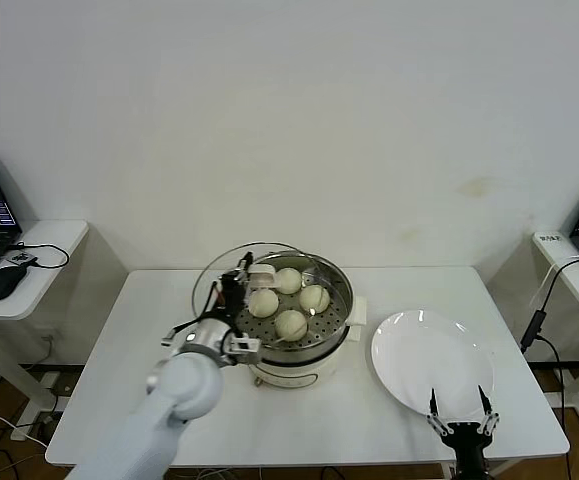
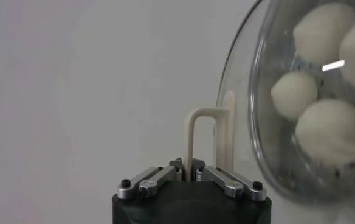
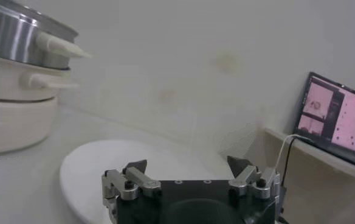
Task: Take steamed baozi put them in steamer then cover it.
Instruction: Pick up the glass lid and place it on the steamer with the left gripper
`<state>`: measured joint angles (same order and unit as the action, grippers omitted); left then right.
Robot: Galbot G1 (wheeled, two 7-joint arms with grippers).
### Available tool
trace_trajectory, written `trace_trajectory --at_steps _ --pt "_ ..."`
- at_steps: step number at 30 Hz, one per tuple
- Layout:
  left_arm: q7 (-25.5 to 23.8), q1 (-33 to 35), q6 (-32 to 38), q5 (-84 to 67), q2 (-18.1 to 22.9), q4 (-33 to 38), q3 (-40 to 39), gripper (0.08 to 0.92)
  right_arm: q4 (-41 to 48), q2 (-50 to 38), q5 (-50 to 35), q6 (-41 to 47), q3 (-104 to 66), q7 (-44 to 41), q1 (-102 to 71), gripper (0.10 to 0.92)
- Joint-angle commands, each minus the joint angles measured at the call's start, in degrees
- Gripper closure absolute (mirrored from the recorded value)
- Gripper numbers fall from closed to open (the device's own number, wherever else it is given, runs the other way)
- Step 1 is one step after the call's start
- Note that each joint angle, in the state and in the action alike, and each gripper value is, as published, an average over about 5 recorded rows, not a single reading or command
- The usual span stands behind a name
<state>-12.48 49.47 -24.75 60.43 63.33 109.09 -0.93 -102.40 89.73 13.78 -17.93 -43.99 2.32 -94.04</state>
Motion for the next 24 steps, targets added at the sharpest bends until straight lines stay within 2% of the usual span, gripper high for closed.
trace_trajectory --at_steps 1,12,24 --pt "-3.63 -5.29 -3.44 8.69 9.8 -5.89 -7.62 0.851 -0.23 0.74 2.09 -0.46 0.56 1.0 -0.37 0.202" --pt "-3.63 -5.41 -3.46 10.78 11.94 -9.43 -7.98 0.851 0.37 0.71 2.1 -0.57 0.9 0.86 -0.39 0.203" --pt "-3.32 -4.53 -2.83 11.72 12.14 -10.77 -6.4 0.851 0.64 0.67 2.11 -0.81 1.12 0.55 -0.54 0.203"
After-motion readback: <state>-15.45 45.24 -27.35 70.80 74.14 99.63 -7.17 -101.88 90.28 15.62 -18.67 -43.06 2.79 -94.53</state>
